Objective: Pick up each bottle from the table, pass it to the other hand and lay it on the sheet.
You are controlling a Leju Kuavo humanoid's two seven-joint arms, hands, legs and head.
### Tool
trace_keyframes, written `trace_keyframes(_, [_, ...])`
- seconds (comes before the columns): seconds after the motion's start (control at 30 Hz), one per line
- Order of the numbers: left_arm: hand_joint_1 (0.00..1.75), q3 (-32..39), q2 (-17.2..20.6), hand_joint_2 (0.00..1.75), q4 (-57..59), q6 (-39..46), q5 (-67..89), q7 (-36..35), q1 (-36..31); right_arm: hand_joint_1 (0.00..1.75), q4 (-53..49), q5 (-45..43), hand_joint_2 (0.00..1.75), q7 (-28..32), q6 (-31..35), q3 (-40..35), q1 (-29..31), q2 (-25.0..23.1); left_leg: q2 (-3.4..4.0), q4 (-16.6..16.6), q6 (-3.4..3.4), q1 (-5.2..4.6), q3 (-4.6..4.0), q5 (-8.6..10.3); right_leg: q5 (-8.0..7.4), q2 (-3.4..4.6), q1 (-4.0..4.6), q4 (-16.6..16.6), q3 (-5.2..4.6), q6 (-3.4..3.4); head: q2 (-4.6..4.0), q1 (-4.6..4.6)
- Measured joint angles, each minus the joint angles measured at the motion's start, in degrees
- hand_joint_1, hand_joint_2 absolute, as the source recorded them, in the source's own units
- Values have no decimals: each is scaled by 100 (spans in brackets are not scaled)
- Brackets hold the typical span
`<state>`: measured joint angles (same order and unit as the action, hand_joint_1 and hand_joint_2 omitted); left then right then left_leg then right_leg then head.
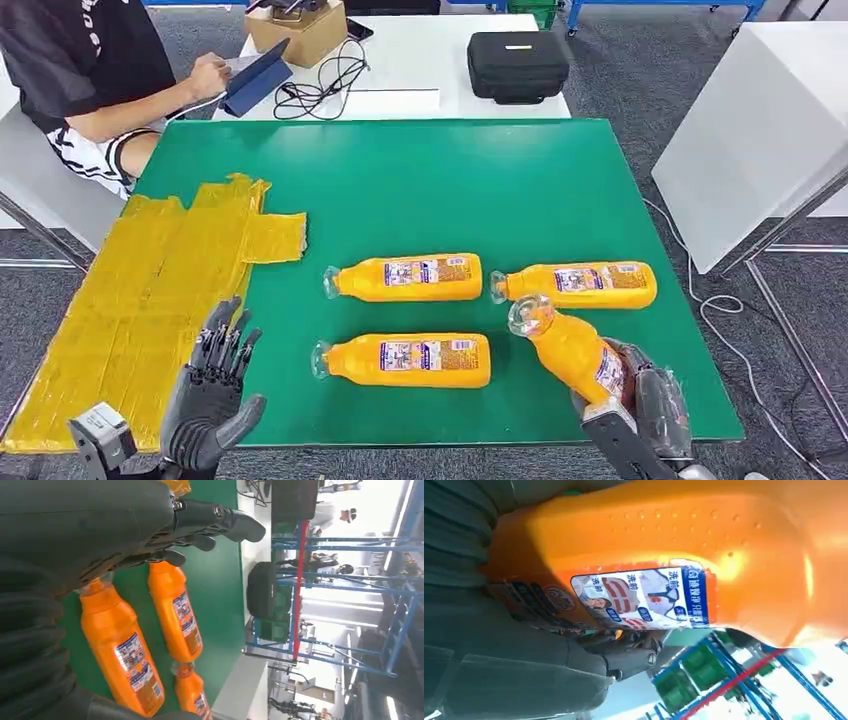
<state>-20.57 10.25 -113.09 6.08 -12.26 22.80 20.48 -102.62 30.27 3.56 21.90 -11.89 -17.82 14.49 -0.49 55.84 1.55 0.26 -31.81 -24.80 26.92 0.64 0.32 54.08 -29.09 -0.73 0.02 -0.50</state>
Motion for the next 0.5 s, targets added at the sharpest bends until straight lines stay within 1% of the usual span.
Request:
trace_keyframes(0.1, [0,-2,-17,175,-29,-113,107,4,-29,175,-255,-92,175,281,15,9,-46,-113,0,0,0,-1,-7,0,0,0,-2,0,-5,0,0,0])
trace_keyframes(0.2, [0,-4,-35,175,-33,-234,223,11,-128,175,-542,20,175,420,13,-20,-42,-159,0,0,1,-2,-7,0,-1,0,-4,0,-3,0,0,0])
trace_keyframes(0.5, [0,-50,-70,175,-118,-573,656,96,-298,175,-1071,536,175,437,-192,-394,210,-234,1,1,0,-3,-7,1,-1,0,-2,0,-5,0,0,0])
